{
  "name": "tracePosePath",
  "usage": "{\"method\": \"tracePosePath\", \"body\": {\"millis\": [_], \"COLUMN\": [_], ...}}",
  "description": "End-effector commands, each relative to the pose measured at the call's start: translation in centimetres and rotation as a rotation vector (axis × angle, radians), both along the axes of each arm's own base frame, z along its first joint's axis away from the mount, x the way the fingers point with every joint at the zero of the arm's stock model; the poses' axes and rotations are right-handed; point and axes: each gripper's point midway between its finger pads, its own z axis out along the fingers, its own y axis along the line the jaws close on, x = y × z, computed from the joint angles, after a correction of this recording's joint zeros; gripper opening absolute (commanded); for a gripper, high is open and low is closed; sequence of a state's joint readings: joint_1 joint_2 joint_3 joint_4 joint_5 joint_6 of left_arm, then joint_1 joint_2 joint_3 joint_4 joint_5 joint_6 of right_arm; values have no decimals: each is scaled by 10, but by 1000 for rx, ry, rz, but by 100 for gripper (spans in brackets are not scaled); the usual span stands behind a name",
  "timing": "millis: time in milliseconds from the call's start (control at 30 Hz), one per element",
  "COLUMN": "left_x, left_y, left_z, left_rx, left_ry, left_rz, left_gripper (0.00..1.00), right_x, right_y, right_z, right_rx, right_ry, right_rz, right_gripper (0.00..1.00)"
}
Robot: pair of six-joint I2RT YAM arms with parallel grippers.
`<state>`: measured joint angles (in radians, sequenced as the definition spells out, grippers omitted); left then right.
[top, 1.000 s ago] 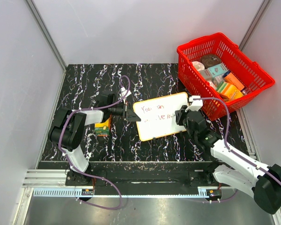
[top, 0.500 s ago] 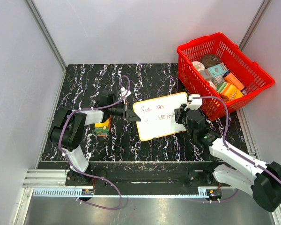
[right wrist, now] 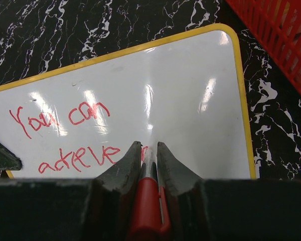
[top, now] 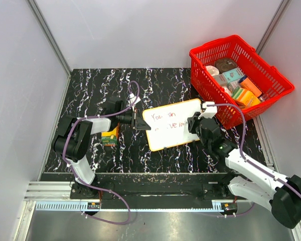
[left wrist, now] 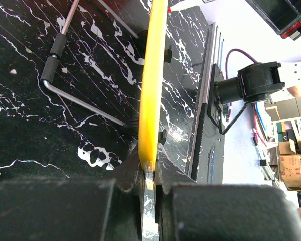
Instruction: Write a sentence on the whiteboard
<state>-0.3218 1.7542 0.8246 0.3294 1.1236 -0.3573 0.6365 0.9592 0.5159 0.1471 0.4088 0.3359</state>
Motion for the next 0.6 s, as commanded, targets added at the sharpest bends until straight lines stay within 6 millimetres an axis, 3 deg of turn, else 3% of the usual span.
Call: {"method": "tracePosePath", "body": {"millis": [0, 367, 567], "left_x": [-1, -1, -1], "left_y": [-5, -5, -5], "left_z": [14, 13, 13], "left_rx": [-5, -2, -3], "left_ry": [-79, -75, -75], "left_rz": [-26, -25, -26], "left_gripper": [0, 0, 0], "right_x": [-3, -9, -5], "right_y": [-8, -7, -7], "right_z": [-1, -9, 21], "right_rx": [-2, 2, 41], "right_ry": [-1, 20, -49], "right_rz": [-21, -8, -14], "right_gripper": [0, 0, 0]}}
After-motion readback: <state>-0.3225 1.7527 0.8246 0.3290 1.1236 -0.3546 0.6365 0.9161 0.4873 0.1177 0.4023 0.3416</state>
